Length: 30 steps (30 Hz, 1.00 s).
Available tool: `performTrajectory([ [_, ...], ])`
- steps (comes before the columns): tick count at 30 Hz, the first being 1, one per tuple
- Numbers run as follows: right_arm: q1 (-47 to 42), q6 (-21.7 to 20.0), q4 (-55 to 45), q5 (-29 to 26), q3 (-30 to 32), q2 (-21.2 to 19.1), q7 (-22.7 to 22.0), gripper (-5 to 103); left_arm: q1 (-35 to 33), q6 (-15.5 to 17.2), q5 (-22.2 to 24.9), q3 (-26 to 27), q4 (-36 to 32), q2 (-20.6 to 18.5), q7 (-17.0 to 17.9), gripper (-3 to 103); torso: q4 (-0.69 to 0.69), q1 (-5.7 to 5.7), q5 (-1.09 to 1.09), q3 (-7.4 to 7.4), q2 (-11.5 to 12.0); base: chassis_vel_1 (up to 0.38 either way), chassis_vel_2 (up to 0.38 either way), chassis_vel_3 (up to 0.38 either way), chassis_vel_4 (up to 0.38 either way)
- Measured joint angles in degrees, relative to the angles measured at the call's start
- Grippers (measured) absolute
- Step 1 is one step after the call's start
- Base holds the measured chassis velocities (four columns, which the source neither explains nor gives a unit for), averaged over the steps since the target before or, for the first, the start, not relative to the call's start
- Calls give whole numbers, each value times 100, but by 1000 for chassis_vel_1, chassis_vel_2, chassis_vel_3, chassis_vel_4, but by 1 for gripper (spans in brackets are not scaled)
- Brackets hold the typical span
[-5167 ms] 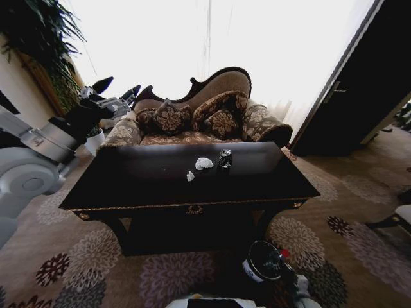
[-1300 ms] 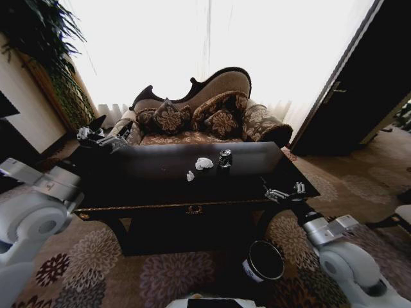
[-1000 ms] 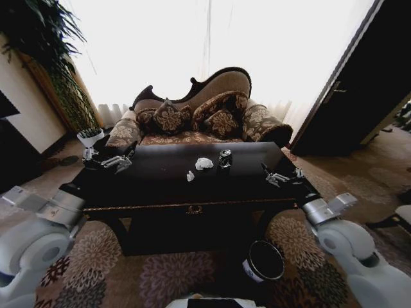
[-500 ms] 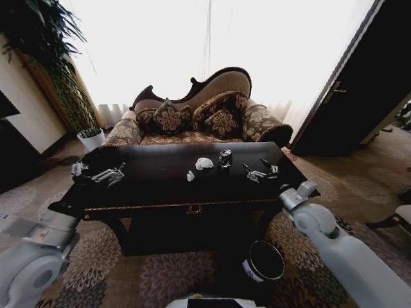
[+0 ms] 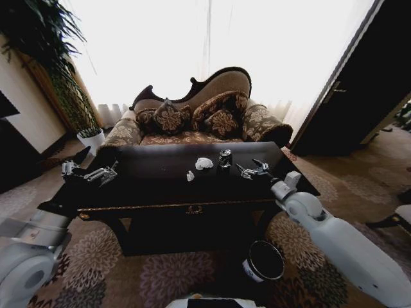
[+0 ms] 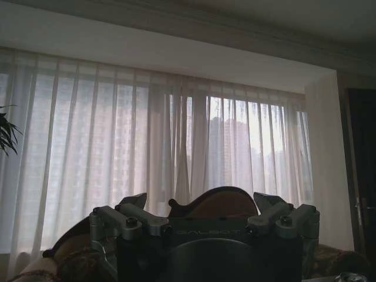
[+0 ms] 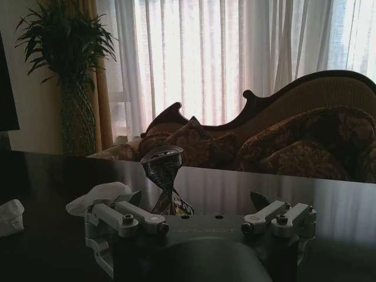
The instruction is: Move to the front of the table and place the trash on the table into the trash bin.
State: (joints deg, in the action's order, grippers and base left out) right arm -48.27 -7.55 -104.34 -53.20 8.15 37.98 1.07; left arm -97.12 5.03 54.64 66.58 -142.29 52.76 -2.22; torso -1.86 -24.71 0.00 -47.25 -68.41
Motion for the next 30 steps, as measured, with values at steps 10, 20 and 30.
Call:
performTrajectory([
  [10,866,-15,280,-130,-667,218,-9,100,-83,-16,-2,116,80,16,3,100,2,0,-1,0,0,0,0,0,0],
  [20,801,-20,310,15,-792,233,-5,100,-84,-24,-2,131,104,44,6,100,0,0,0,1,0,0,0,0,0],
  [30,1075,-17,597,70,-1027,346,3,100,-177,-51,-1,239,97,61,6,100,0,0,0,0,0,0,0,0,0],
])
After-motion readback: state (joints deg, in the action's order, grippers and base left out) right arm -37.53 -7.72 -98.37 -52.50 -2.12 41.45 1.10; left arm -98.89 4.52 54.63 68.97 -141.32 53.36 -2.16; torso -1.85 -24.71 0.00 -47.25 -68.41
